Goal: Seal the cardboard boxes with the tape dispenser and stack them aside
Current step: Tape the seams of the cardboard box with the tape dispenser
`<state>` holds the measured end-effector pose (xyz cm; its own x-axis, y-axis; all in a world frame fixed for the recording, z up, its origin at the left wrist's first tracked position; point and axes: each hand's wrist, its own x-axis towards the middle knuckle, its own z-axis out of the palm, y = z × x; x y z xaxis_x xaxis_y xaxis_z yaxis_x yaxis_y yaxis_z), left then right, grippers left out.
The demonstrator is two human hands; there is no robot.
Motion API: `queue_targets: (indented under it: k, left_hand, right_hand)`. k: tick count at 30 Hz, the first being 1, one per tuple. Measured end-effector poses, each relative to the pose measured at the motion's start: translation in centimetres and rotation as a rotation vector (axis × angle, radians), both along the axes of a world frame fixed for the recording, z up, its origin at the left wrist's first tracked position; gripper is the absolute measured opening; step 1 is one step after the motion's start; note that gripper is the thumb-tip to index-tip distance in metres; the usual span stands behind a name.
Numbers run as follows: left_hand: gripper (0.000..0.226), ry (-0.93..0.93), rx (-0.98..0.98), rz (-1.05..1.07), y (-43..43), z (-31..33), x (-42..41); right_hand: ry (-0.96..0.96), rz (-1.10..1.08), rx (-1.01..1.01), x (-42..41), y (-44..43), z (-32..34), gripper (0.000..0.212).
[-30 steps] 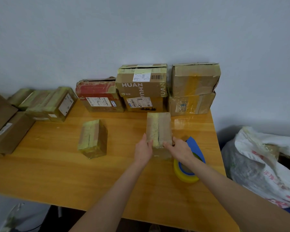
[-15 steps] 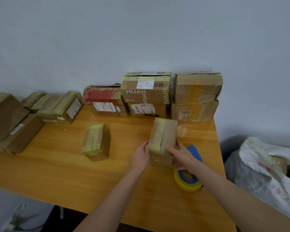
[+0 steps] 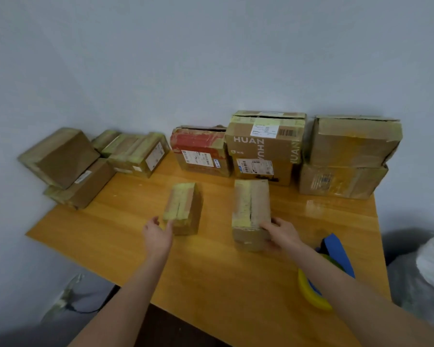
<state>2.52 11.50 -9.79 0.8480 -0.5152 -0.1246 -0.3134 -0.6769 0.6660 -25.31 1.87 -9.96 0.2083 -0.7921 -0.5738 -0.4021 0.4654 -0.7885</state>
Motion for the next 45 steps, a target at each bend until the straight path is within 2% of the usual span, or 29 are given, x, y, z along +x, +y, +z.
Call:
queue_targets:
  k: [3,9,13,15,17,18,20,22,24,25,27,28,32,35,39,43,45]
  left_hand:
    - [0.071,0.21,0.006,-0.018,-1.1,-1.2,4.0]
    - [0.067,0.721,-0.005,-0.139,-3.4,-3.6,7.8]
    - [0.06,0.911,-0.045,-0.182,-3.9,-3.6,8.7]
    - [0.065,0.95,-0.058,-0.189,-3.7,-3.3,9.8]
    - [0.072,0.958,-0.073,-0.213,-3.5,-2.9,11.4]
    - [0.069,0.964,-0.098,-0.228,-3.5,-2.5,12.1]
    - [0.047,0.974,-0.159,-0.262,-3.3,-1.5,13.3]
    - [0.04,0.977,-0.212,-0.281,-3.1,-0.3,14.2]
    - [0.049,0.963,-0.249,-0.297,-2.8,1.0,15.0]
    - [0.051,0.94,-0.264,-0.298,-2.7,1.7,15.4]
    - [0.046,0.871,-0.291,-0.262,-2.2,2.9,16.3]
    - [0.041,0.832,-0.312,-0.249,-2.0,3.8,16.9]
    - [0.027,0.738,-0.366,-0.211,-1.8,7.4,19.7]
    - [0.033,0.679,-0.397,-0.198,-2.9,9.9,22.2]
    - [0.059,0.51,-0.421,-0.158,-5.3,12.7,26.3]
    - [0.05,0.398,-0.42,-0.227,-8.5,14.9,32.0]
    - [0.045,0.325,-0.4,-0.303,-10.4,15.5,35.4]
  right_hand:
    - [-0.008,-0.005,0.035,1.7,-0.1,0.0,0.069]
    - [0.028,0.017,0.022,7.8,0.6,-0.1,0.074]
    - [-0.023,-0.063,0.038,11.8,1.4,-0.1,0.066]
    - [-0.072,-0.142,0.082,12.8,1.8,-0.4,0.061]
    - [-0.158,-0.193,0.13,13.6,2.0,-0.5,0.066]
    - [-0.205,-0.203,0.148,14.0,2.1,-0.3,0.072]
    - [-0.327,-0.194,0.174,14.8,2.1,0.2,0.075]
    - [-0.477,-0.176,0.208,15.5,1.7,0.5,0.062]
    - [-0.569,-0.159,0.229,16.3,1.3,0.7,0.05]
    - [-0.585,-0.155,0.225,16.8,1.0,0.9,0.051]
    - [-0.59,-0.171,0.202,18.3,0.5,1.6,0.057]
    - [-0.584,-0.177,0.18,19.3,0.3,2.3,0.053]
    - [-0.553,-0.174,0.11,23.7,-0.9,5.3,0.016]
    - [-0.573,-0.206,0.047,26.8,-2.4,7.5,0.006]
    - [-0.618,-0.156,-0.01,31.1,-4.3,10.3,0.011]
    - [-0.589,-0.158,-0.041,36.4,-6.6,12.0,0.031]
    - [-0.549,-0.161,-0.067,39.7,-7.9,12.3,0.034]
